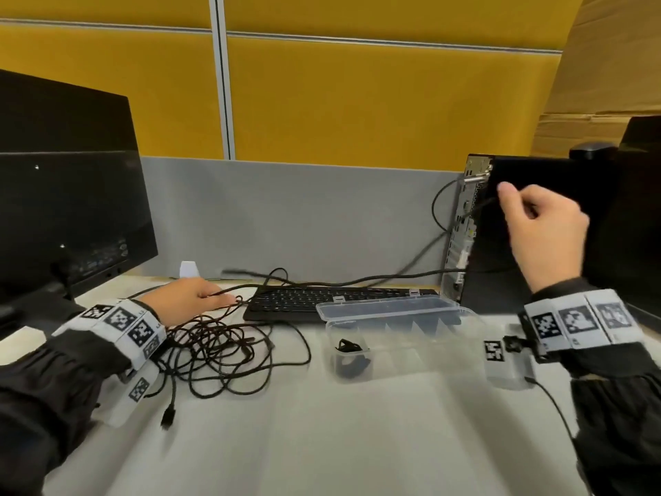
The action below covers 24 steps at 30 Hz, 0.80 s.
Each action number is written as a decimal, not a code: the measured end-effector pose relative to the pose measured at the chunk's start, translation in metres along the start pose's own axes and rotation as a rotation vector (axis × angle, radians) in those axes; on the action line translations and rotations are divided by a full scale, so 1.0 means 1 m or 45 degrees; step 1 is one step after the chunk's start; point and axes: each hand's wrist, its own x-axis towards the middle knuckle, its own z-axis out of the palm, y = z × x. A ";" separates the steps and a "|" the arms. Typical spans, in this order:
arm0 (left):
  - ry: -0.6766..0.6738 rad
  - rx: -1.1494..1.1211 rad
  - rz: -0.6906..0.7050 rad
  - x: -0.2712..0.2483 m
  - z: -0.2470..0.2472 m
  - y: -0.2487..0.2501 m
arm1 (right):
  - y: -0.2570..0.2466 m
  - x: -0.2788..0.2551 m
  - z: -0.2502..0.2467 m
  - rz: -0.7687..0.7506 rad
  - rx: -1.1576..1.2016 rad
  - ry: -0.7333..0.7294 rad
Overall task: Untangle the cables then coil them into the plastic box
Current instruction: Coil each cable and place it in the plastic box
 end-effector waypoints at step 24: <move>0.447 -0.240 0.771 -0.027 -0.013 0.158 | -0.082 -0.072 0.013 0.512 1.056 -1.748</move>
